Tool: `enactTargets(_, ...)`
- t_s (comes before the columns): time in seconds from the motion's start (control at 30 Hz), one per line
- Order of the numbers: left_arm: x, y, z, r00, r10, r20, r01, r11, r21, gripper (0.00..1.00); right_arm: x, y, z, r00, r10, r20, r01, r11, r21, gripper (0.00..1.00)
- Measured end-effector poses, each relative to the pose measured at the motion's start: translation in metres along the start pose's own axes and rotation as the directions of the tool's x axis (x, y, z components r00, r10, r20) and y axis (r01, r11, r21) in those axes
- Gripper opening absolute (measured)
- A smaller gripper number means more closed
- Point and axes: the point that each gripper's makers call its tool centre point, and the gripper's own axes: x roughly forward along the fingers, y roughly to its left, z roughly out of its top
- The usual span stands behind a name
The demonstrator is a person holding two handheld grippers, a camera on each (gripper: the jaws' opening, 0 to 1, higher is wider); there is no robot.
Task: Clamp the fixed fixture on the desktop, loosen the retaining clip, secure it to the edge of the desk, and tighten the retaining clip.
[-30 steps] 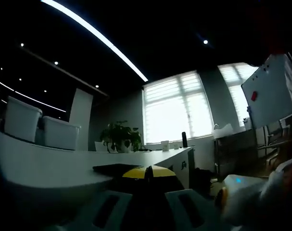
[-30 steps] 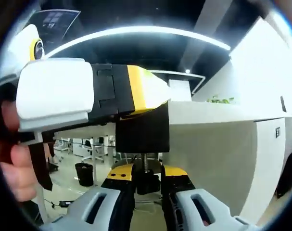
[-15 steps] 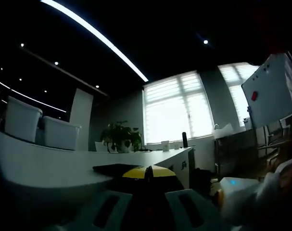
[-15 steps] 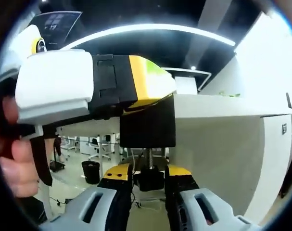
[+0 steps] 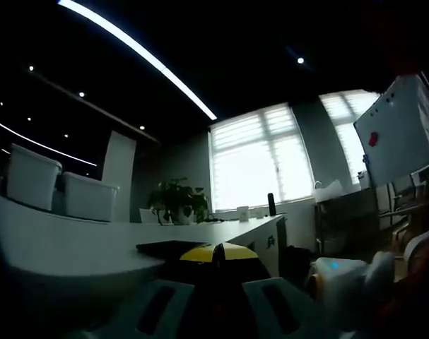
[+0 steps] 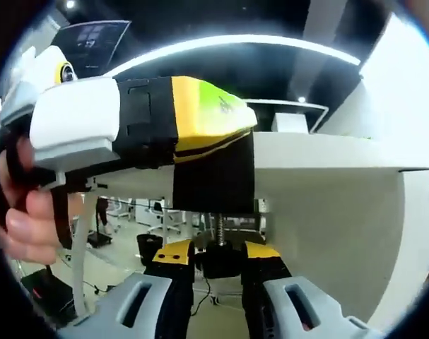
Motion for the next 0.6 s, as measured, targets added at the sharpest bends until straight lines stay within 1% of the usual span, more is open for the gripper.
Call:
enactTargets(0.1, 0.0, 0.0, 0.0, 1.0, -0.001, -0.004, 0.001, 1.0, 0.008, 0.02, 0.001, 0.004, 0.001, 0.994, 0.108, 0.007, -0.108, 0.994, -0.029, 0.25)
enactTargets(0.13, 0.0, 0.0, 0.0, 1.0, -0.001, -0.004, 0.001, 1.0, 0.005, 0.02, 0.002, 0.005, 0.001, 0.989, 0.148, 0.011, -0.148, 0.989, -0.021, 0.25)
enactTargets(0.2, 0.0, -0.001, 0.0, 1.0, -0.004, -0.002, 0.004, 1.0, 0.003, 0.02, 0.003, 0.007, 0.002, 0.972, 0.233, 0.016, -0.232, 0.972, -0.017, 0.25)
enactTargets(0.23, 0.0, -0.001, 0.0, 1.0, -0.006, -0.002, 0.006, 1.0, 0.008, 0.02, 0.003, 0.007, 0.002, 0.962, 0.273, 0.021, -0.273, 0.962, -0.008, 0.25)
enactTargets(0.27, 0.0, -0.001, -0.001, 1.0, -0.006, -0.002, 0.006, 1.0, 0.01, 0.02, 0.002, 0.009, 0.002, 0.948, 0.319, 0.025, -0.319, 0.948, -0.011, 0.25)
enactTargets(0.33, -0.001, -0.002, -0.001, 1.0, -0.009, -0.003, 0.009, 1.0, 0.014, 0.02, 0.002, 0.01, 0.0, 0.914, 0.406, 0.019, -0.406, 0.913, 0.038, 0.25)
enactTargets(0.37, 0.0, -0.002, -0.001, 1.0, -0.008, -0.004, 0.008, 1.0, 0.01, 0.02, 0.001, 0.01, 0.001, 0.9, 0.437, 0.007, -0.437, 0.9, -0.006, 0.25)
enactTargets(0.4, 0.0, -0.002, 0.0, 1.0, -0.007, -0.007, 0.007, 1.0, 0.004, 0.02, 0.001, 0.011, 0.001, 0.883, 0.47, -0.008, -0.47, 0.882, -0.023, 0.25)
enactTargets(0.47, 0.0, -0.001, -0.001, 1.0, -0.008, -0.008, 0.008, 1.0, 0.003, 0.02, 0.001, 0.014, 0.0, 0.854, 0.52, -0.025, -0.52, 0.854, -0.019, 0.25)
enactTargets(0.5, 0.0, -0.002, -0.001, 1.0, -0.01, -0.006, 0.01, 1.0, 0.007, 0.02, 0.002, 0.014, 0.0, 0.843, 0.536, -0.027, -0.537, 0.844, -0.014, 0.25)
enactTargets(0.6, 0.0, -0.002, -0.001, 1.0, -0.013, -0.002, 0.013, 1.0, 0.006, 0.02, 0.004, 0.014, 0.0, 0.825, 0.564, -0.024, -0.564, 0.826, -0.001, 0.25)
